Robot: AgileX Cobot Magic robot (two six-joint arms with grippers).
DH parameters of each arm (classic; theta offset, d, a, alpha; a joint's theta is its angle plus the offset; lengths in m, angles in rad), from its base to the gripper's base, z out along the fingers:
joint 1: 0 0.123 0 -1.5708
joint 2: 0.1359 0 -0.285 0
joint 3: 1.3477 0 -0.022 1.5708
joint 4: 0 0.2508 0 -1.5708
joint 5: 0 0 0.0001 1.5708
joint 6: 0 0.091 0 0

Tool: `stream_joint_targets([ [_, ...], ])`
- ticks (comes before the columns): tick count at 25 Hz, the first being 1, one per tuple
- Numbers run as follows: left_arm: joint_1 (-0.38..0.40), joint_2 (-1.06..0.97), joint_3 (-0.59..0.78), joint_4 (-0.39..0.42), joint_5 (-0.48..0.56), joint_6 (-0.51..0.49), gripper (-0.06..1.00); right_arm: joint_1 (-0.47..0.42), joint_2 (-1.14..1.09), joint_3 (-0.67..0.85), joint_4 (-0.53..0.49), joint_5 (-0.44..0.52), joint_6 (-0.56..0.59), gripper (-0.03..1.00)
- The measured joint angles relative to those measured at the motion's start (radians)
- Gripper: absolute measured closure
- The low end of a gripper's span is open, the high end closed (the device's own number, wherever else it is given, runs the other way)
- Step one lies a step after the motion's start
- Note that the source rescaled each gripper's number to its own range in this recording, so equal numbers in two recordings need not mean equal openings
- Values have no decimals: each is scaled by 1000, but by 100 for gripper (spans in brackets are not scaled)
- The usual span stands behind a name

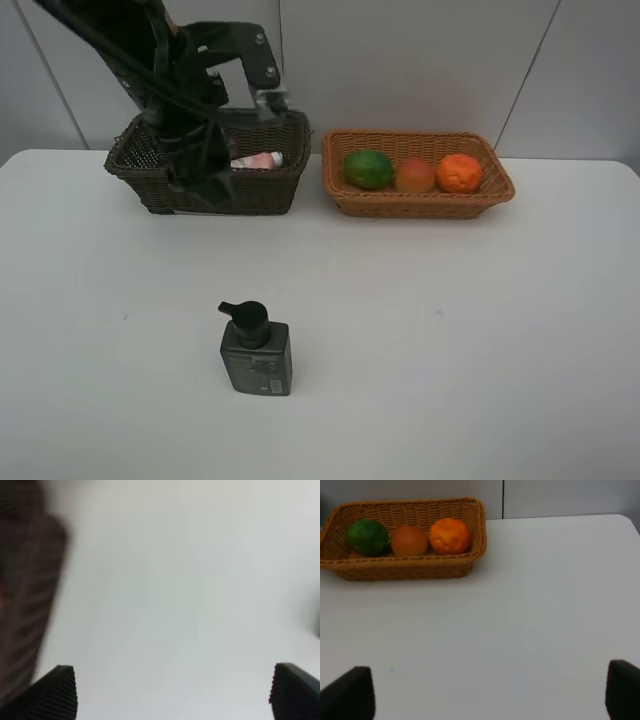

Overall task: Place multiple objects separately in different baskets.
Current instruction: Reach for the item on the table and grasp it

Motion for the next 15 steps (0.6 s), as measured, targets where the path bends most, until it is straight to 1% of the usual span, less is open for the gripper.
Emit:
stream_joint_targets([
  [1,-14,-5,0,-20,47,55,-5,0,0,0,0,0,0,-3],
  [3,-37,-15,0,-46,108,120,-5,0,0,0,0,0,0,-3],
  [6,-72,-37,0,-64,146,156,-5,0,0,0,0,0,0,-3],
  [11,-111,-54,7,-77,154,163,-5,0,0,0,0,0,0,-3],
  [15,-129,-55,45,-80,101,165,-5,0,0,0,0,0,0,-3],
])
